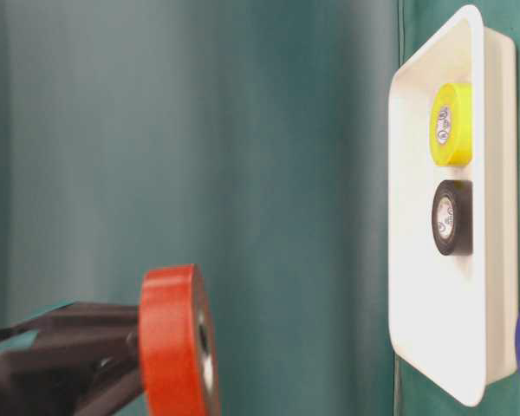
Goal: Pick up the tape from a random location and place it into the white case.
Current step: 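Carry the red tape up and right into the white tray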
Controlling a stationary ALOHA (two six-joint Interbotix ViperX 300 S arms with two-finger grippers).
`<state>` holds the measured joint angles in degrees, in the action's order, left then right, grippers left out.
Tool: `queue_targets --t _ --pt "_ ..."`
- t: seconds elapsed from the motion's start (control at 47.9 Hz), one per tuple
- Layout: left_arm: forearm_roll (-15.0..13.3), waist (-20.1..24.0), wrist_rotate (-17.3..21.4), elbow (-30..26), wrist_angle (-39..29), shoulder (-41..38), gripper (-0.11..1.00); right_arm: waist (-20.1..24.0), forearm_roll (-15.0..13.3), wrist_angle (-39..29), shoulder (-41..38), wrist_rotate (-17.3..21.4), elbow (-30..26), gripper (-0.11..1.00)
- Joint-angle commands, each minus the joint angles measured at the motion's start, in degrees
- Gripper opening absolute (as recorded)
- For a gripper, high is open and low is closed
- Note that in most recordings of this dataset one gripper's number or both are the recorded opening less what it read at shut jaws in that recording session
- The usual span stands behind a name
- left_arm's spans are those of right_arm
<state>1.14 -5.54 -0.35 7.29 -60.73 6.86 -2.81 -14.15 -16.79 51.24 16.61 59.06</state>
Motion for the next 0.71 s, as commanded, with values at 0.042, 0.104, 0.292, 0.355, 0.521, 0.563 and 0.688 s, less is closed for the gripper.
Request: queue_targets --t 0.042,0.104,0.292,0.355,0.521,0.563,0.688 --pt "0.3 3.7 0.5 -0.4 0.4 1.5 0.21 0.0 -0.1 0.2 0.0 0.0 -1.1 0.85" --pt "0.3 5.4 1.2 -0.4 0.4 1.5 0.21 0.1 -0.1 0.2 0.0 0.1 -1.1 0.85" --pt "0.3 11.6 2.1 -0.4 0.4 1.1 0.21 0.0 0.0 0.2 -0.1 0.3 -1.1 0.85" --pt "0.2 14.2 2.2 -0.4 0.4 1.1 0.21 0.1 0.0 0.2 -0.2 0.3 -1.1 0.85" --pt "0.3 19.6 2.3 -0.4 0.8 0.9 0.21 0.1 0.0 0.2 -0.3 0.3 -1.1 0.85" --pt "0.3 20.9 2.3 -0.4 1.1 0.9 0.21 0.1 0.0 0.2 -0.3 0.3 -1.1 0.85" --pt "0.3 23.6 2.3 -0.4 1.7 0.6 0.21 0.0 0.0 0.2 -0.3 0.2 -1.1 0.85"
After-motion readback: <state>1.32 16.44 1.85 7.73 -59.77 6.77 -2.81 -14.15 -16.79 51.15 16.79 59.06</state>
